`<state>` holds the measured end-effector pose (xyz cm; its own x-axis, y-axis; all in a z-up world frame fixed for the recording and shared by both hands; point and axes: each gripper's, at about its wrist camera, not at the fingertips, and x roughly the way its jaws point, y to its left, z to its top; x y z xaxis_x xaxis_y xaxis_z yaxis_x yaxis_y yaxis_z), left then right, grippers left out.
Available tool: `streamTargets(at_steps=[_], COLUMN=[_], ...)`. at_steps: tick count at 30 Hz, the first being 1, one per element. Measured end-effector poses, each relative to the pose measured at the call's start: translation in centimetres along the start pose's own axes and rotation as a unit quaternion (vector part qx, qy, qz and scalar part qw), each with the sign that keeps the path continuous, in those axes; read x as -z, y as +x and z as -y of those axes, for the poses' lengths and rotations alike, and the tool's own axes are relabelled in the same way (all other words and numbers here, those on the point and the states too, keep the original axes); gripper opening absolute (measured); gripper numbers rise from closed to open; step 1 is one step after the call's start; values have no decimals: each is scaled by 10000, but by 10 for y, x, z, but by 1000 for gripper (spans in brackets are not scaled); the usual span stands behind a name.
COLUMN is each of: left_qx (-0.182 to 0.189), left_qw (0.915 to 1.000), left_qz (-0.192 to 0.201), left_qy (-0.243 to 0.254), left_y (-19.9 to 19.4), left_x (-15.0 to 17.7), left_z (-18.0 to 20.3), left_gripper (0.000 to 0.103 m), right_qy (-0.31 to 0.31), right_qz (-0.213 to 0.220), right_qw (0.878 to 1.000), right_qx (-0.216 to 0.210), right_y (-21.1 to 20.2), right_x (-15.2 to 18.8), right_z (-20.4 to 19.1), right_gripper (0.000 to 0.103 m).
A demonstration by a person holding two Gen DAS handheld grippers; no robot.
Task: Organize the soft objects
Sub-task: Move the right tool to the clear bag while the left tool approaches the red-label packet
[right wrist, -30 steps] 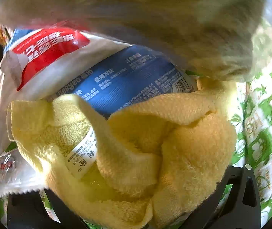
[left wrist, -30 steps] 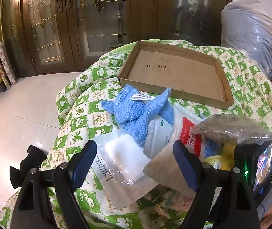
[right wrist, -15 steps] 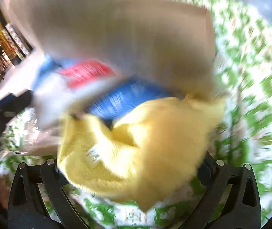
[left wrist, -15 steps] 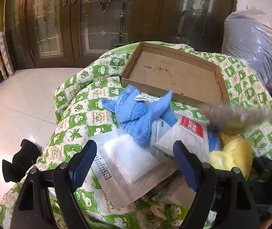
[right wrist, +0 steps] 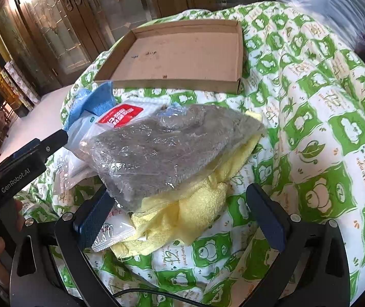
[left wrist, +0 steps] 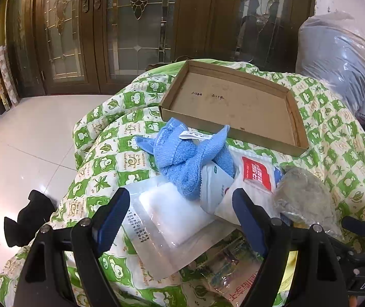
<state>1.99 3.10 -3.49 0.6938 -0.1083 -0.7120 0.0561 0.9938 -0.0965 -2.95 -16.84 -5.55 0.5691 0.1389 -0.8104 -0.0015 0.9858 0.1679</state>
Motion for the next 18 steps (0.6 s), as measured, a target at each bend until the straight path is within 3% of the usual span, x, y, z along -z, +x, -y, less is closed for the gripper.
streamTargets(at_steps=[5,8,10,14,18], left_qx=[34,64,62,95,129], left_qw=[10000,9999,9999,9999,9998], left_qz=[26,49,36,46,18], left_qy=[47,75,96,116,130], left_y=[-1,-2,-1,-3,-1], left_x=[0,0,0,0,0], left_z=[0,1,2,2,3], left_gripper=[83,83,82,82,82], right_qy=[11,-21,-194,-313,192], right_qz=[27,-795,-1041,-977,-746], right_qw=[9999,9953,9917,9902,9925], right_qx=[-122,-560,-726,-942,-946], right_y=[-1,5,0,-22,-28], right_x=[-12,-36,-48,-58,-55], right_z=[0,6,8,23,52], right_gripper=[103,102,103,102,103])
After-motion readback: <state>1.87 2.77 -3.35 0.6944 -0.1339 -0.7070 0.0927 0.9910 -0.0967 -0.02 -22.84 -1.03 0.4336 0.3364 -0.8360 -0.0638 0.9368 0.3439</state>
